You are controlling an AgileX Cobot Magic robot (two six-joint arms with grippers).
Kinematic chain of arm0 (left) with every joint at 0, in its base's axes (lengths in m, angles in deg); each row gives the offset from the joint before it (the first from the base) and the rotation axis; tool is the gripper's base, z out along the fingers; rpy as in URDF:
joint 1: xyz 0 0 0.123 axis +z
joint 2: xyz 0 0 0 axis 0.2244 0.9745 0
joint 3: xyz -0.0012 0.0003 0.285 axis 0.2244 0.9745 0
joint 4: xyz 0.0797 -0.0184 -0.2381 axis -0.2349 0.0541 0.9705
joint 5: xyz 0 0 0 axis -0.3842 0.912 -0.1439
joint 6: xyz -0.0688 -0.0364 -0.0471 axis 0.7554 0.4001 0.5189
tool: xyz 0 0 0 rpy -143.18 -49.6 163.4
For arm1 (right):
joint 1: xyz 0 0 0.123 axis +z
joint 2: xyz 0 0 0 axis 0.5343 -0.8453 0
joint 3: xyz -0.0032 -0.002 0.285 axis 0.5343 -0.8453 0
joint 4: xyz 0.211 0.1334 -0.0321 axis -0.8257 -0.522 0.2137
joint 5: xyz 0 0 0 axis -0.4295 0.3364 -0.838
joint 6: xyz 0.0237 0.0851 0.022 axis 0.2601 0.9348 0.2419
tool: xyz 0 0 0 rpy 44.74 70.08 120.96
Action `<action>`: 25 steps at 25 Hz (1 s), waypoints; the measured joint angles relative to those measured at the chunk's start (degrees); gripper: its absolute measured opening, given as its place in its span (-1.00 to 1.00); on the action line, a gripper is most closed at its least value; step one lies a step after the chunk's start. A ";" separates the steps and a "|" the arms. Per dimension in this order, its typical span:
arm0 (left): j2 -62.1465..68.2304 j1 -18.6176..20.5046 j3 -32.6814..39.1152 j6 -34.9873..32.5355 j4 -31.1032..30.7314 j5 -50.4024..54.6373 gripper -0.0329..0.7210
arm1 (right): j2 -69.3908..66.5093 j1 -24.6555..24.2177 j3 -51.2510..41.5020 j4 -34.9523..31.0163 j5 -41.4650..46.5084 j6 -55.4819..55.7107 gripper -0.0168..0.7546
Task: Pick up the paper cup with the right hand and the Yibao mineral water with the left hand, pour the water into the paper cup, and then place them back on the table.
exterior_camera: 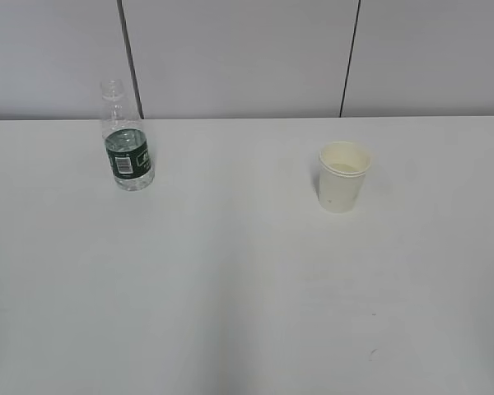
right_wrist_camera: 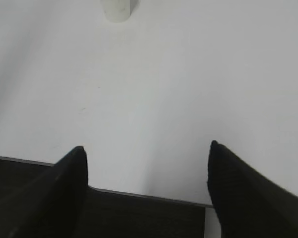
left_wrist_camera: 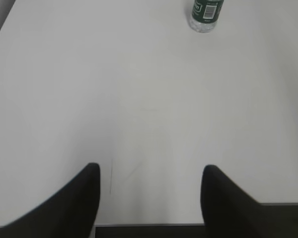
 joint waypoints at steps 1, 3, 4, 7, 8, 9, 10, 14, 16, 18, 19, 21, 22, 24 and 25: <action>-0.02 0.00 0.50 -0.26 0.00 -0.82 0.16 | 0.00 0.00 -0.42 0.00 -0.66 -0.44 0.56; -0.02 0.00 1.18 -1.01 0.04 -3.40 0.16 | 0.00 0.00 -1.17 0.19 -3.90 -0.82 0.56; -0.02 0.00 1.75 -1.31 0.04 -5.09 0.16 | 0.00 0.00 -1.63 0.19 -5.22 -0.91 0.56; -0.02 0.00 3.15 -2.39 0.37 -7.41 0.16 | 0.00 0.00 -2.47 0.19 -5.66 -1.03 0.56; -0.02 0.00 3.21 -2.81 0.61 -7.59 0.16 | 0.00 0.00 -2.56 0.19 -5.66 -1.03 0.56; -0.02 0.00 3.21 -3.02 0.78 -7.72 0.16 | 0.00 0.00 -2.61 0.19 -5.74 -1.12 0.56; -0.02 0.00 3.21 -3.16 0.85 -7.88 0.16 | 0.00 0.00 -2.61 0.19 -5.74 -1.12 0.56; -0.02 0.00 3.21 -3.28 0.96 -7.92 0.16 | 0.00 0.00 -2.61 0.23 -5.88 -1.15 0.56; -0.02 0.00 3.21 -3.28 0.96 -7.92 0.16 | 0.00 0.00 -2.61 0.23 -5.92 -1.15 0.56; -0.02 0.00 3.21 -3.28 0.96 -7.92 0.16 | 0.00 0.00 -2.61 0.23 -5.92 -1.15 0.56; -0.02 0.00 3.21 -3.28 0.96 -7.92 0.16 | 0.00 0.00 -2.61 0.23 -6.01 -1.15 0.56; -0.02 0.00 3.21 -3.28 0.96 -7.92 0.16 | 0.00 0.00 -2.61 0.23 -6.01 -1.15 0.56; -0.02 0.00 3.21 -3.28 0.96 -7.92 0.16 | 0.00 0.00 -2.61 0.23 -6.05 -1.15 0.56; -0.02 0.00 3.21 -3.28 0.96 -7.92 0.16 | 0.00 0.00 -2.61 0.23 -6.05 -1.15 0.56; -0.02 0.00 3.21 -3.28 0.96 -7.92 0.16 | 0.00 0.00 -2.61 0.23 -6.05 -1.15 0.56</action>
